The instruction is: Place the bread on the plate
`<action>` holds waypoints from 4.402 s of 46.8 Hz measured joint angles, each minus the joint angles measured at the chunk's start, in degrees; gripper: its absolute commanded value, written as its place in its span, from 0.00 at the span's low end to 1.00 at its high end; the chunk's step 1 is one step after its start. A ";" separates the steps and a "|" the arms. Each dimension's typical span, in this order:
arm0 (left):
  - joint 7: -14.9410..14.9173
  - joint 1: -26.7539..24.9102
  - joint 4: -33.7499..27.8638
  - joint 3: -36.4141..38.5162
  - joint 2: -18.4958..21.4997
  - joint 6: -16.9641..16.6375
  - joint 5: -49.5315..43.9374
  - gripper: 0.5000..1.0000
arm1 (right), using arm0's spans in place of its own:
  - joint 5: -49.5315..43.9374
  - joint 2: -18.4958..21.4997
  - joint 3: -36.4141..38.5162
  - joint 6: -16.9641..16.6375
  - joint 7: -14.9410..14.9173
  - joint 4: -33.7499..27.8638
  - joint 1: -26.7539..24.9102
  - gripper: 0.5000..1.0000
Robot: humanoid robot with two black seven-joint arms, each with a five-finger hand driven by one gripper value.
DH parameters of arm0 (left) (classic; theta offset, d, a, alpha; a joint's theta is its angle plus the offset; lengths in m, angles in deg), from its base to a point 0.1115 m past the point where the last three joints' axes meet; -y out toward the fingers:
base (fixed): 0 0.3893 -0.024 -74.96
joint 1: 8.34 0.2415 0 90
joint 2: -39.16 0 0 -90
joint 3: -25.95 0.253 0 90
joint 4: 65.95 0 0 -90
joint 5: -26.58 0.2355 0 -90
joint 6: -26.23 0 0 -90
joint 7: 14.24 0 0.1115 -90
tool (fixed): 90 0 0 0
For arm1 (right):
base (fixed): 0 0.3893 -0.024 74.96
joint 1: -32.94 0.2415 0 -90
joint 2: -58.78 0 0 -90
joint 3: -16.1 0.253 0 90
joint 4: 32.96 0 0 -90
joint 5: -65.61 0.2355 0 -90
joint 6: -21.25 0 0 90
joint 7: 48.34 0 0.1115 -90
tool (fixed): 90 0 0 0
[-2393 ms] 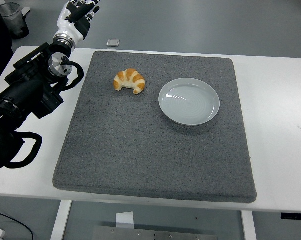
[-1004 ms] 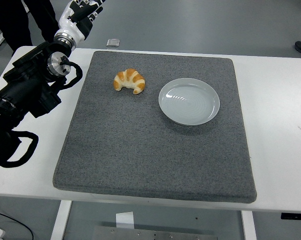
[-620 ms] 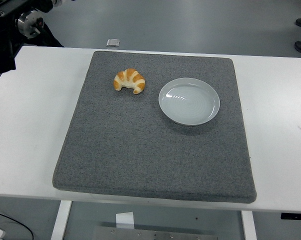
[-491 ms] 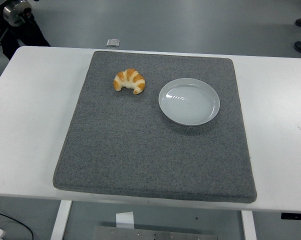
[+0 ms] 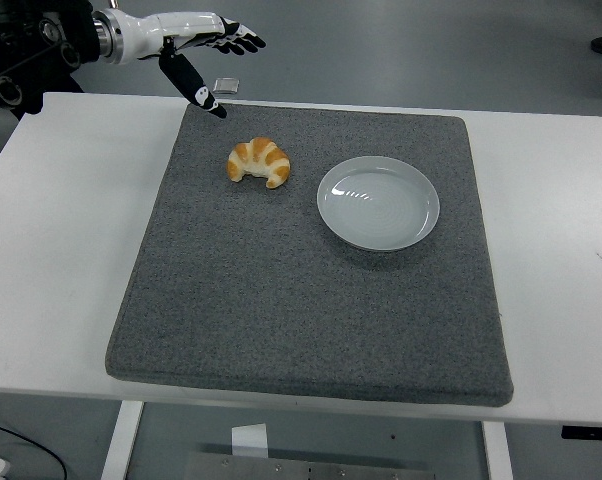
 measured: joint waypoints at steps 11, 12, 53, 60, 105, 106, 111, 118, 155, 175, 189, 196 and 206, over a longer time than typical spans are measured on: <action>0.18 0.96 -3.63 5.91 -2.23 -11.59 2.87 1.00 | 0.00 0.00 0.01 -0.01 0.00 0.00 0.00 0.86; 0.17 1.20 -3.64 6.03 -2.58 -12.24 3.30 1.00 | 0.00 0.00 0.00 -0.03 0.00 0.00 -0.01 0.86; -0.28 6.44 4.96 6.17 -10.00 -20.09 13.48 0.97 | 0.00 0.00 -0.01 -0.01 0.00 0.00 0.00 0.86; -0.34 7.16 6.54 5.98 -11.16 -20.13 13.37 0.97 | 0.00 0.00 -0.01 -0.01 -0.01 0.00 -0.01 0.86; -0.58 12.44 10.86 6.15 -15.75 -22.23 13.34 0.81 | 0.00 0.00 0.00 -0.01 0.00 0.00 -0.01 0.86; -0.58 12.51 10.86 6.15 -15.75 -22.23 13.34 0.80 | 0.00 0.00 0.00 -0.01 0.00 0.00 0.00 0.86; -0.58 12.65 10.93 6.14 -15.88 -22.27 13.34 0.77 | 0.00 0.00 -0.01 -0.01 0.00 0.00 0.00 0.86; -0.58 12.94 11.78 6.14 -16.21 -22.65 13.34 0.73 | 0.00 0.00 -0.01 -0.01 0.00 0.00 -0.01 0.86; -0.57 13.56 13.19 8.18 -16.65 -23.55 14.37 0.00 | 0.00 0.00 -0.01 -0.02 0.00 0.00 0.00 0.86; -0.82 13.46 14.69 8.05 -16.98 -23.96 14.99 0.00 | 0.00 0.00 -0.01 0.00 0.00 0.00 -0.01 0.86; -0.80 12.79 14.87 7.12 -17.42 -26.01 13.98 0.00 | 0.00 0.00 -0.01 -0.01 0.00 0.00 0.00 0.86; -0.78 10.98 14.45 4.91 -17.35 -26.27 13.23 0.00 | 0.00 0.00 -0.01 -0.01 0.00 0.00 0.00 0.86; -0.50 6.83 13.68 4.13 -16.79 -26.27 10.89 0.00 | 0.00 0.00 -0.01 -0.01 0.00 0.00 -0.01 0.86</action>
